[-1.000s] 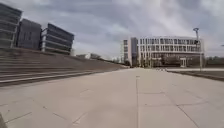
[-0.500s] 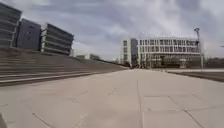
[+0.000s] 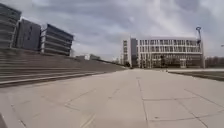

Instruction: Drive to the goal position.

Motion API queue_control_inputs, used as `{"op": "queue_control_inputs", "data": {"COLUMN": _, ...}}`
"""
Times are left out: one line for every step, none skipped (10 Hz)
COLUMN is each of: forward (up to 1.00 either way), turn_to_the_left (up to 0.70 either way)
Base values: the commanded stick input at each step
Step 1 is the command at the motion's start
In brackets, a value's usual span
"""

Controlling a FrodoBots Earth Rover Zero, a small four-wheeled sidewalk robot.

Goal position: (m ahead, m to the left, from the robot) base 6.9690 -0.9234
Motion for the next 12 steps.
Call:
{"op": "queue_control_inputs", "data": {"forward": 0.5, "turn_to_the_left": 0.0}}
{"op": "queue_control_inputs", "data": {"forward": 0.5, "turn_to_the_left": 0.0}}
{"op": "queue_control_inputs", "data": {"forward": 0.5, "turn_to_the_left": 0.0}}
{"op": "queue_control_inputs", "data": {"forward": 0.5, "turn_to_the_left": 0.0}}
{"op": "queue_control_inputs", "data": {"forward": 0.5, "turn_to_the_left": 0.0}}
{"op": "queue_control_inputs", "data": {"forward": 0.5, "turn_to_the_left": 0.0}}
{"op": "queue_control_inputs", "data": {"forward": 0.5, "turn_to_the_left": 0.0}}
{"op": "queue_control_inputs", "data": {"forward": 0.5, "turn_to_the_left": 0.0}}
{"op": "queue_control_inputs", "data": {"forward": 0.5, "turn_to_the_left": 0.0}}
{"op": "queue_control_inputs", "data": {"forward": 0.5, "turn_to_the_left": 0.0}}
{"op": "queue_control_inputs", "data": {"forward": 0.5, "turn_to_the_left": 0.0}}
{"op": "queue_control_inputs", "data": {"forward": 0.5, "turn_to_the_left": 0.0}}
